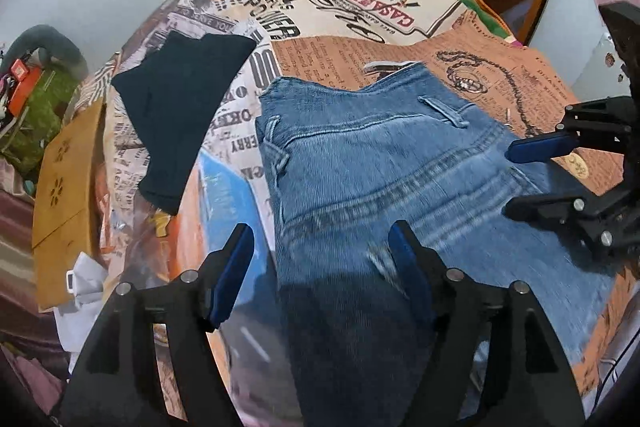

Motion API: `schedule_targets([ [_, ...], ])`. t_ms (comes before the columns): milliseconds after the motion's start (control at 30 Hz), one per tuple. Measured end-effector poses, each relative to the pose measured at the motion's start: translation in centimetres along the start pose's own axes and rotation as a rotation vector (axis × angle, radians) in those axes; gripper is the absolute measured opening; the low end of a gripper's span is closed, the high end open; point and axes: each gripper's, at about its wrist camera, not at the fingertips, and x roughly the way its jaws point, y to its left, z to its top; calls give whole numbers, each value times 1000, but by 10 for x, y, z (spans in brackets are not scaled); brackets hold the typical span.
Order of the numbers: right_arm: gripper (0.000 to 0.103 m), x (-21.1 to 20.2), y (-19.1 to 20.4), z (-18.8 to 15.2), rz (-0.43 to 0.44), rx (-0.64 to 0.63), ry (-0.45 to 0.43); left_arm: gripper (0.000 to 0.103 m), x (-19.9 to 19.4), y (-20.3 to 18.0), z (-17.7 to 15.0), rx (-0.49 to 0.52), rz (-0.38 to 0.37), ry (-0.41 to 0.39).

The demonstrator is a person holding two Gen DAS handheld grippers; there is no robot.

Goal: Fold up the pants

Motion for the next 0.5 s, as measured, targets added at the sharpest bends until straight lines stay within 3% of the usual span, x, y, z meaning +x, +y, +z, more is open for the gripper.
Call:
schedule_targets([
  [167, 53, -16, -2, -27, -23, 31, -22, 72, -18, 2, -27, -19, 18, -4],
  [333, 59, -25, -10, -49, -24, 84, -34, 72, -25, 14, -45, -146, -11, -15],
  [500, 62, -34, -19, -63, -22, 127, -36, 74, -32, 26, -57, -199, -9, -6],
])
